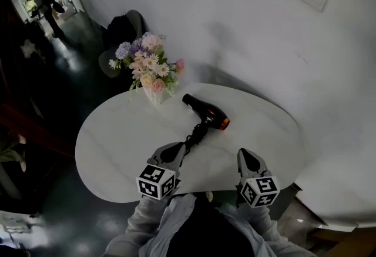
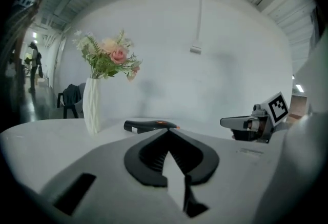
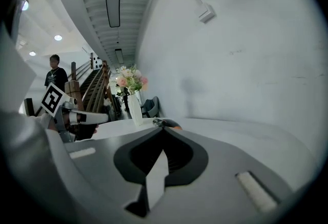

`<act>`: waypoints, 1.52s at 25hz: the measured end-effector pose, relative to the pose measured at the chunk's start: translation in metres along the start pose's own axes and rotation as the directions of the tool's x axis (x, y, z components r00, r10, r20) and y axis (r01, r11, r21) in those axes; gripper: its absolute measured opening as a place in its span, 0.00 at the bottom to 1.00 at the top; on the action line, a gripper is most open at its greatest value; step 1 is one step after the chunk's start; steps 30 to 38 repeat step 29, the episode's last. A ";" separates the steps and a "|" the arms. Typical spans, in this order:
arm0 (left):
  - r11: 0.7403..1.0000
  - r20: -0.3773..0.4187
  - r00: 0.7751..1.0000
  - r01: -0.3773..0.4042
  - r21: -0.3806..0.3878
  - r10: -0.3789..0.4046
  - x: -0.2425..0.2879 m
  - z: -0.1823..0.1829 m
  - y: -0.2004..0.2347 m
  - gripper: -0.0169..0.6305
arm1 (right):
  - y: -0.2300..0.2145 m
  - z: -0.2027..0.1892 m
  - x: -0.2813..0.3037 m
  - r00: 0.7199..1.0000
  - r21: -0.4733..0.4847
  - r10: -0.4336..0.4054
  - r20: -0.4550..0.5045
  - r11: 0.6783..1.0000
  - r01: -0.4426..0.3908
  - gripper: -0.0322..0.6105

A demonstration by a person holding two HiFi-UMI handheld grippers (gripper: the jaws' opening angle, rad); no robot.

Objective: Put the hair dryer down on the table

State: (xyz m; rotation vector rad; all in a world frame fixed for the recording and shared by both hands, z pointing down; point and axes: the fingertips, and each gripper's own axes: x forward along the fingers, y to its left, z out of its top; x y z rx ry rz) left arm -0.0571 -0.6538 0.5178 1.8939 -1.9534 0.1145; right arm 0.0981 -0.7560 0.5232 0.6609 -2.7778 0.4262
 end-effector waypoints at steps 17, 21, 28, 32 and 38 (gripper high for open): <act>0.999 -0.017 0.999 -0.046 0.010 0.047 -0.004 -0.025 -0.002 0.03 | 0.010 -0.004 0.001 0.999 -0.009 0.047 -0.023 0.999 -0.047 0.06; 0.999 -0.029 0.999 -0.043 0.014 0.044 -0.001 -0.025 -0.004 0.03 | 0.006 -0.005 0.000 0.999 0.004 0.037 -0.022 0.999 -0.037 0.06; 0.999 -0.029 0.999 -0.042 0.019 0.042 0.008 -0.022 -0.002 0.03 | -0.001 -0.005 0.004 0.999 0.011 0.033 -0.017 0.999 -0.033 0.06; 0.999 -0.029 0.999 -0.041 0.019 0.042 0.009 -0.023 -0.002 0.03 | -0.001 -0.005 0.005 0.999 0.012 0.033 -0.018 0.999 -0.033 0.06; 0.999 -0.029 0.999 -0.041 0.019 0.042 0.009 -0.023 -0.002 0.03 | -0.001 -0.005 0.005 0.999 0.012 0.033 -0.018 0.999 -0.033 0.06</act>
